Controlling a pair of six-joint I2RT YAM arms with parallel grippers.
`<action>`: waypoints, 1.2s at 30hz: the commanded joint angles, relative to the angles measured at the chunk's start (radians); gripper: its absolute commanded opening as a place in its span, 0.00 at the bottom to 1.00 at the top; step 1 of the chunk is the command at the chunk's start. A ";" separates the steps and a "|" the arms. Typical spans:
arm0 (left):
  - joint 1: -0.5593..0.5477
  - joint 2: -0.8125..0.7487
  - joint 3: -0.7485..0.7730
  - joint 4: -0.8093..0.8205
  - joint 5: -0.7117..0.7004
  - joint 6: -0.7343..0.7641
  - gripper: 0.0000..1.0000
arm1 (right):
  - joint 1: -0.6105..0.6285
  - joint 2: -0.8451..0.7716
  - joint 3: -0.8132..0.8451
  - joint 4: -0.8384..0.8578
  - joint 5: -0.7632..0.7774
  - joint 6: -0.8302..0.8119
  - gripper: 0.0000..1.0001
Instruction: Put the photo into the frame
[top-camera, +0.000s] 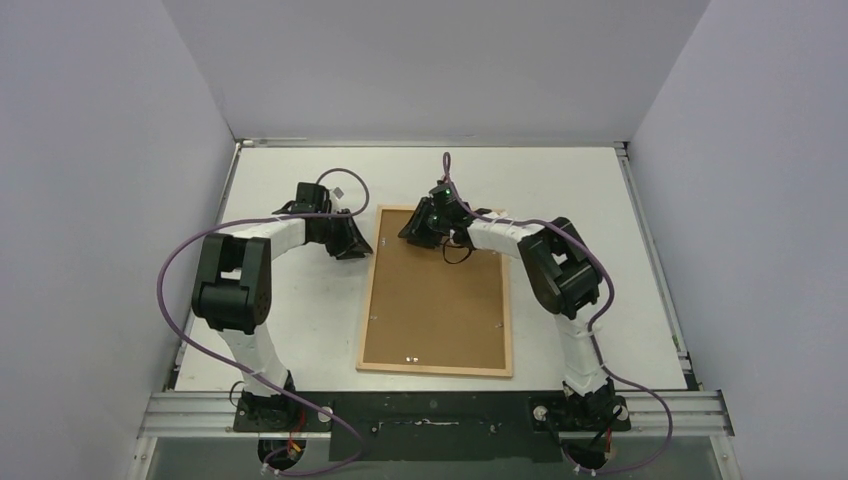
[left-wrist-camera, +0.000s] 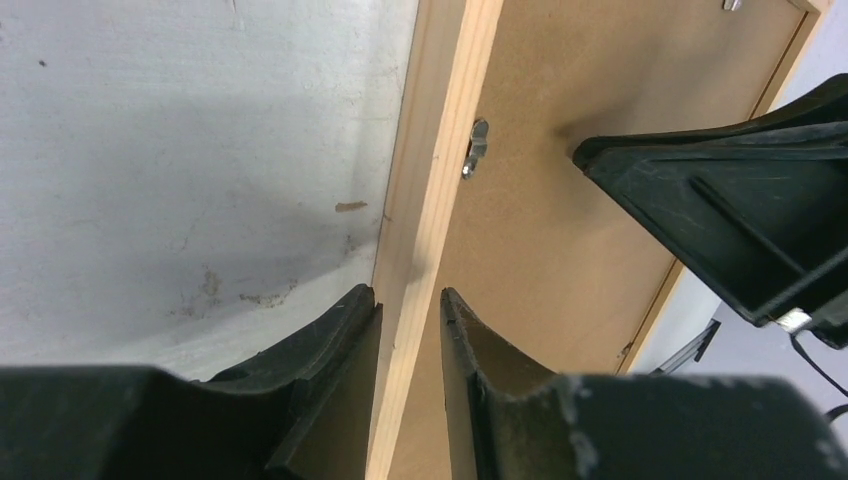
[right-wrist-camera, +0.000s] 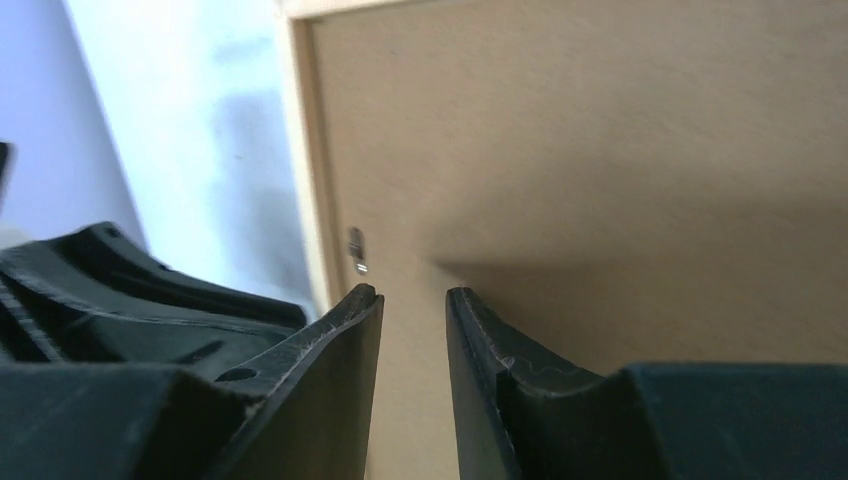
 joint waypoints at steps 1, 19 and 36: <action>-0.003 0.030 -0.002 0.074 0.014 0.002 0.27 | 0.031 0.021 0.074 0.133 0.012 0.082 0.31; -0.007 0.095 0.006 0.062 0.045 0.017 0.16 | 0.084 0.112 0.180 -0.007 0.066 0.034 0.33; -0.008 0.123 0.014 0.054 0.066 0.020 0.13 | 0.092 0.193 0.226 0.025 -0.045 0.003 0.33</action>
